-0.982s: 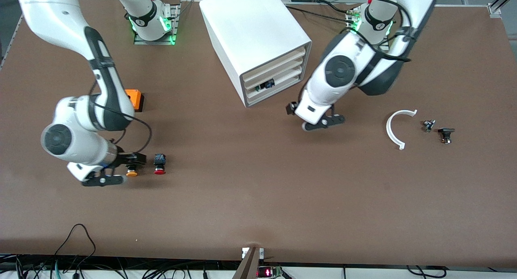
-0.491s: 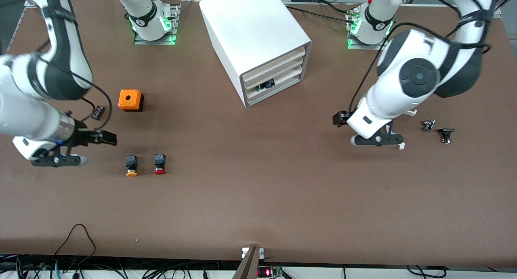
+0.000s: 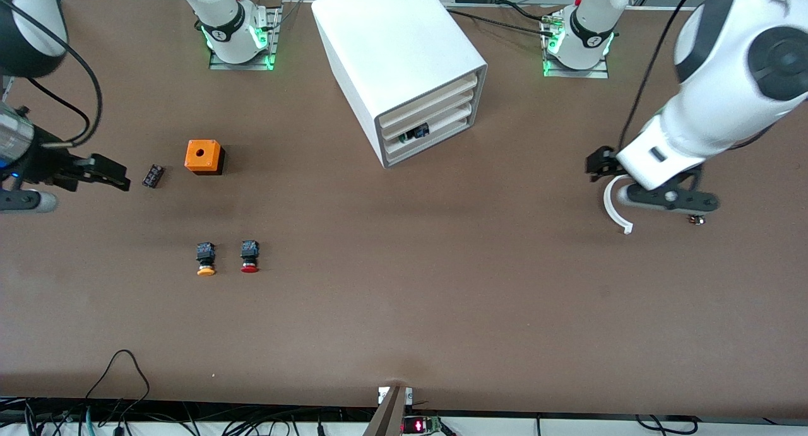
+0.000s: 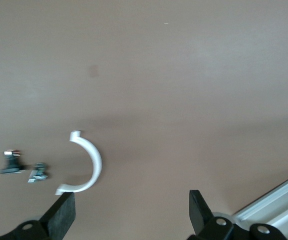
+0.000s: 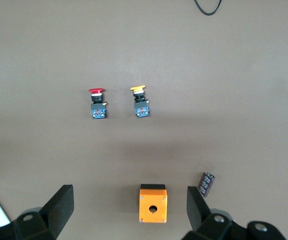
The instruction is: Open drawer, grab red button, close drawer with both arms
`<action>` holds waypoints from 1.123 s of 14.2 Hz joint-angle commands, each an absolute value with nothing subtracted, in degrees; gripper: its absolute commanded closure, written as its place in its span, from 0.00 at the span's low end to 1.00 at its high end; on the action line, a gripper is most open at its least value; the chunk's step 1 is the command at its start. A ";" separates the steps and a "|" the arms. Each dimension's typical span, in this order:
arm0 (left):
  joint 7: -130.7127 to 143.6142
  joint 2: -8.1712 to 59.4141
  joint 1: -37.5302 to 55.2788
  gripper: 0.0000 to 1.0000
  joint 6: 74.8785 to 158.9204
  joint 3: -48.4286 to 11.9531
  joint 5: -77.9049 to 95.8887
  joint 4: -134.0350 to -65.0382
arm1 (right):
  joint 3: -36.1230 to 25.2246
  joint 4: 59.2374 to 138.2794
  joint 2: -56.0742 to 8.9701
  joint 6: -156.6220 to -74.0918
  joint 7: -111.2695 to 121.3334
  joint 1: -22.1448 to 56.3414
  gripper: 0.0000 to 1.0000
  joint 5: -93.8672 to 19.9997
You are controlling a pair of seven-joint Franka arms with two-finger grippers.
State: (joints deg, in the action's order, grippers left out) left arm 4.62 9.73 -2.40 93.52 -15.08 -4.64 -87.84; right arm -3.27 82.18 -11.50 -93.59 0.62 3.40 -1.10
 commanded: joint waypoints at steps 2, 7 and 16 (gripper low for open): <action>-7.89 -1.82 0.35 0.00 97.28 -5.99 -1.32 -98.68 | -2.81 73.67 -13.01 -88.08 1.50 3.16 0.00 -1.41; -7.91 -6.15 1.84 0.00 101.36 -3.87 -1.49 -101.78 | -2.29 68.40 -14.50 -84.99 1.67 3.86 0.00 2.45; -7.82 -1.14 2.73 0.00 94.83 -1.41 0.53 -94.39 | -2.20 63.98 -15.65 -85.78 1.58 4.13 0.00 1.93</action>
